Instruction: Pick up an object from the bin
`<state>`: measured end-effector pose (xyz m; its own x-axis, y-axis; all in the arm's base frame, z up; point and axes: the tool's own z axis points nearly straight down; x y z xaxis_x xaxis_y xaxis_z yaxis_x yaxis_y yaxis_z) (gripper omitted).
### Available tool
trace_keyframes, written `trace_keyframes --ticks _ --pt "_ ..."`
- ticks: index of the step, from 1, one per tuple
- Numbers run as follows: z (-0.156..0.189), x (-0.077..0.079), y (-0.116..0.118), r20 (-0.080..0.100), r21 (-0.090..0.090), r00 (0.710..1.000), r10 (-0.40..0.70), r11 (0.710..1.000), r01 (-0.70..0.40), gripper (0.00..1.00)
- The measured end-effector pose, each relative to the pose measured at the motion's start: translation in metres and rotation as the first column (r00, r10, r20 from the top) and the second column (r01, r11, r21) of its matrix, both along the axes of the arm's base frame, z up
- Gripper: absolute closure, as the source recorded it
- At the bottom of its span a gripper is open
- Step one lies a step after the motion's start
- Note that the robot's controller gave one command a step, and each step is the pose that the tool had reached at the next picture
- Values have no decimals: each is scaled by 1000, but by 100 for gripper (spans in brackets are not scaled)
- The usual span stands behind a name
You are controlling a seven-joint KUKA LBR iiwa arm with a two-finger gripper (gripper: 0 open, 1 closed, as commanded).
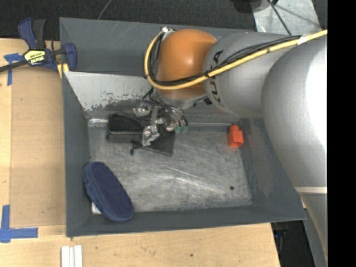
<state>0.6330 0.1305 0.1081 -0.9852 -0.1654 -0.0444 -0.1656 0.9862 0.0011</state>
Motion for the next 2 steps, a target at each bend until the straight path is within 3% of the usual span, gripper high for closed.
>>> trace_keyframes --ticks 1,2 --pt "4 -19 -21 1 1 991 131 991 -131 100" --pt "111 -28 -35 -41 -10 990 133 991 -134 100"
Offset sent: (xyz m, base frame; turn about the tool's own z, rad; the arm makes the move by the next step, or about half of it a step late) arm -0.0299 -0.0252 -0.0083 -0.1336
